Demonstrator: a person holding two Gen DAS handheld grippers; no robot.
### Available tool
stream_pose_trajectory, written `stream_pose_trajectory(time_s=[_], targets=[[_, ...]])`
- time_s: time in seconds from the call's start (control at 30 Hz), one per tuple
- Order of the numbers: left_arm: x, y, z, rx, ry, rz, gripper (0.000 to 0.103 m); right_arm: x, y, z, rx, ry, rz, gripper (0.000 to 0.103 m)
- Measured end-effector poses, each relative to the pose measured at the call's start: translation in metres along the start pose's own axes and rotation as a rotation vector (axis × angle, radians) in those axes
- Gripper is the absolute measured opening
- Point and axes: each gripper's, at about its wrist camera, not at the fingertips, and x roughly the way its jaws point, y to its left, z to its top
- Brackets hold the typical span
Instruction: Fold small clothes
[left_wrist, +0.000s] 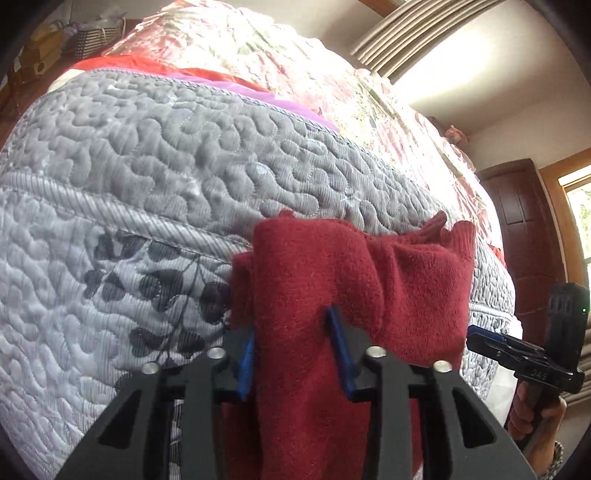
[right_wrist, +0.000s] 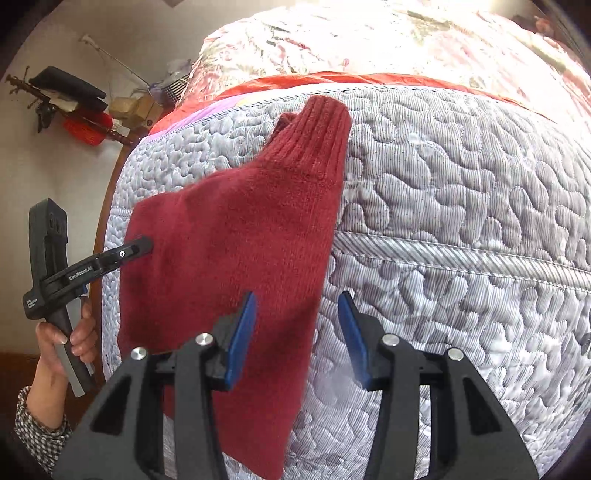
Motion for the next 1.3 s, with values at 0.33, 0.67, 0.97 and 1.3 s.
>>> stream_pose_trajectory(time_s=[0.33,0.67,0.97,1.3], targets=[[-0.021,0.028,-0.024,-0.056,-0.097,0.027,0.018,0.018,-0.001,-0.005,0.005,-0.001,-0.001,0.047],[-0.039,0.037,-0.032,-0.037,0.004,-0.112,0.081,-0.002,-0.002,-0.019,-0.001,-0.003,0.087,0.064],[-0.002,0.037,-0.045,0.025,0.153,-0.201,0.086,0.031,0.019,-0.027,-0.036,0.086,0.111,0.072],[0.032,0.029,-0.045,0.027,0.25,-0.302,0.08,0.061,0.015,-0.018,0.029,0.145,0.204,0.073]])
